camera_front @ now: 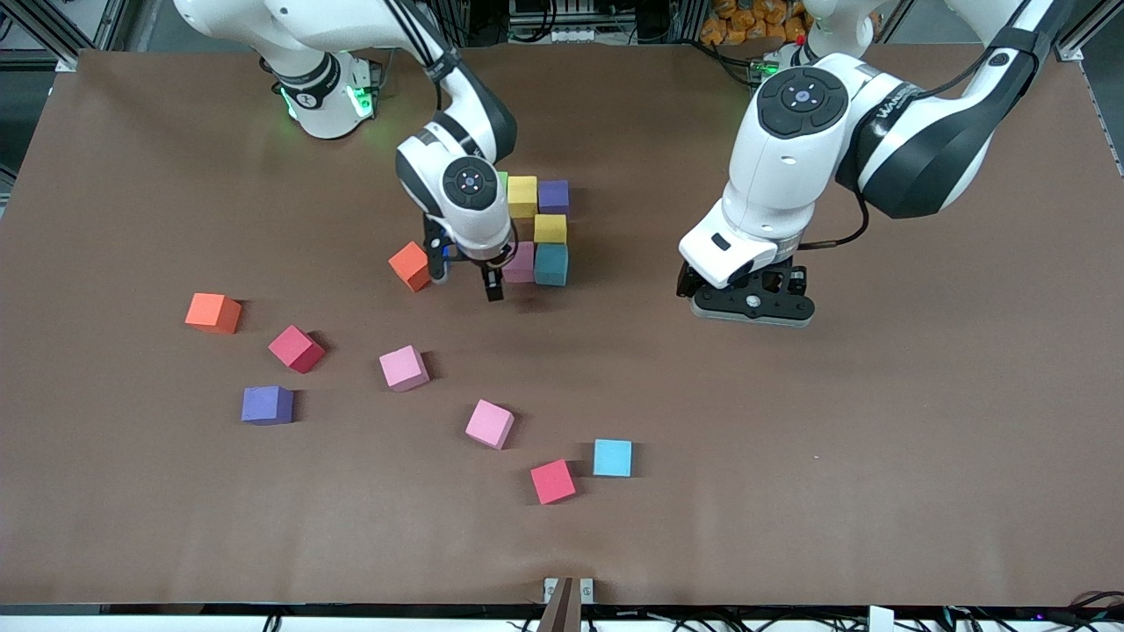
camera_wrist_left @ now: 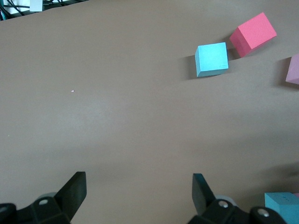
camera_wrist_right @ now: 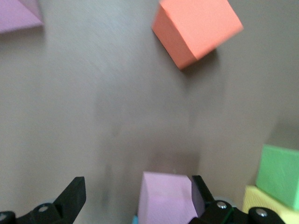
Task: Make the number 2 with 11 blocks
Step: 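Open the right gripper and raise it off the pink cube, then move the right gripper to the orange cube and close on it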
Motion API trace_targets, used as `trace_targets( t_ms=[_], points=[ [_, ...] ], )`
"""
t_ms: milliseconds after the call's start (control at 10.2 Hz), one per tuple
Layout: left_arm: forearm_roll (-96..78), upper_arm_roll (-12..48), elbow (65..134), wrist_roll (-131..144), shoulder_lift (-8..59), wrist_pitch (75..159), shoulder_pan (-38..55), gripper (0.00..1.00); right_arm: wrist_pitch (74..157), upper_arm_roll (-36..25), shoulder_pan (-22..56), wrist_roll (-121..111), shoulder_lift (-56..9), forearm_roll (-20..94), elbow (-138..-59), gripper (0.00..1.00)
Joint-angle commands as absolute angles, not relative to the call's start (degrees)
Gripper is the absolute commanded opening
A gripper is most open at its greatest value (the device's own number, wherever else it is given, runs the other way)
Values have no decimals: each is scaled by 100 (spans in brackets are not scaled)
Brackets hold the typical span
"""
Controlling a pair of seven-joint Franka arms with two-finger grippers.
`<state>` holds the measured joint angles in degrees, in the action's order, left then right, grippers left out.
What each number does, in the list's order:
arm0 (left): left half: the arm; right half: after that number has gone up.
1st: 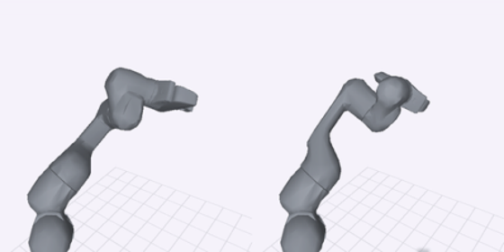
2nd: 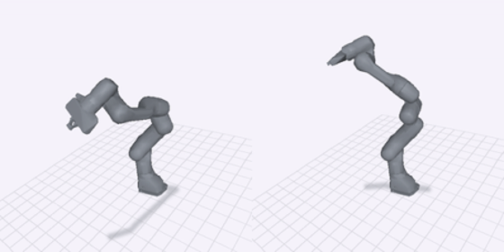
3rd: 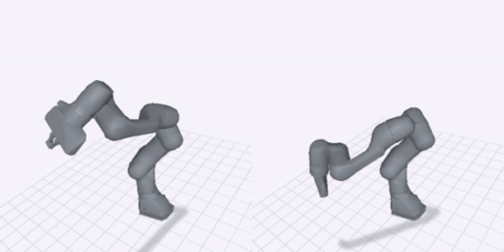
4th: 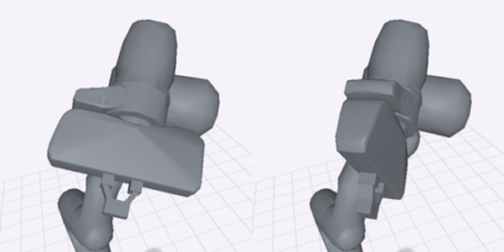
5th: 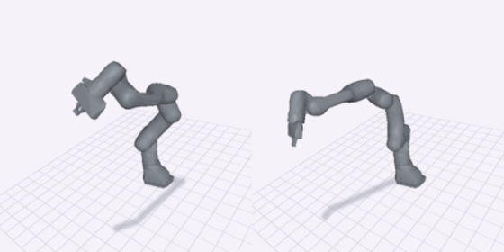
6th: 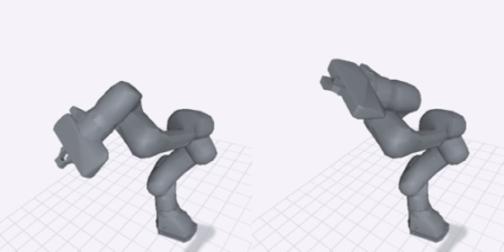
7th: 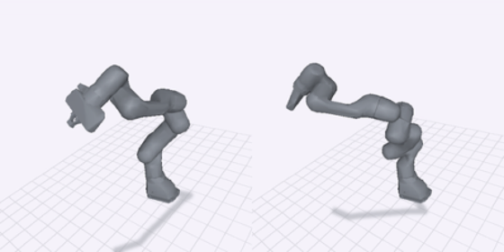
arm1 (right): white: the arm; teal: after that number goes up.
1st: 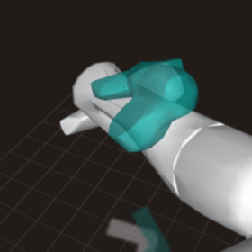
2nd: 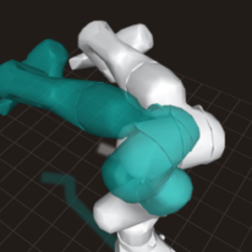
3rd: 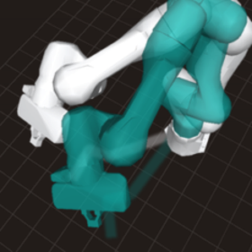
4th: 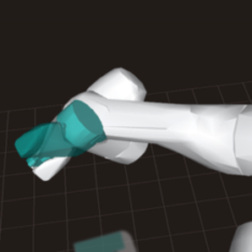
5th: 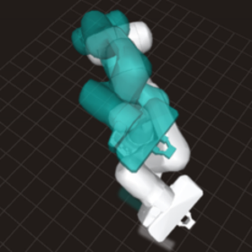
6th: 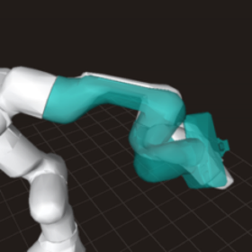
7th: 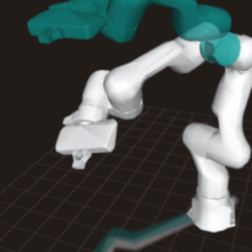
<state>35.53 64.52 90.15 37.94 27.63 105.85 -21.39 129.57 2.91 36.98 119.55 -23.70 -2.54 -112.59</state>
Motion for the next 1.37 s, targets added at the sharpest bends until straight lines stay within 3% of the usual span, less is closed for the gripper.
trace_targets(
  t_ms=[0, 490, 685, 1273],
  points=[
    [3384, 6478, 9079, 3709, 2637, 10538, -2224, 100, 12832, 177, 3184, 10947, -2311, -536, -11075, 100],
    [3384, 6469, 9079, 3709, 2637, 10538, -2224, 100, 12867, 176, 2120, 8460, -2530, -536, -10811, 100],
    [3384, 6477, 9079, 3709, 2637, 10538, -2224, 100, 12841, 176, 2083, 8087, -2663, -519, -10766, 100],
    [3384, 6469, 9079, 3700, 2637, 10538, -2232, 100, 12867, 746, 2057, 7331, -1259, -501, -12635, 100]
  ],
)
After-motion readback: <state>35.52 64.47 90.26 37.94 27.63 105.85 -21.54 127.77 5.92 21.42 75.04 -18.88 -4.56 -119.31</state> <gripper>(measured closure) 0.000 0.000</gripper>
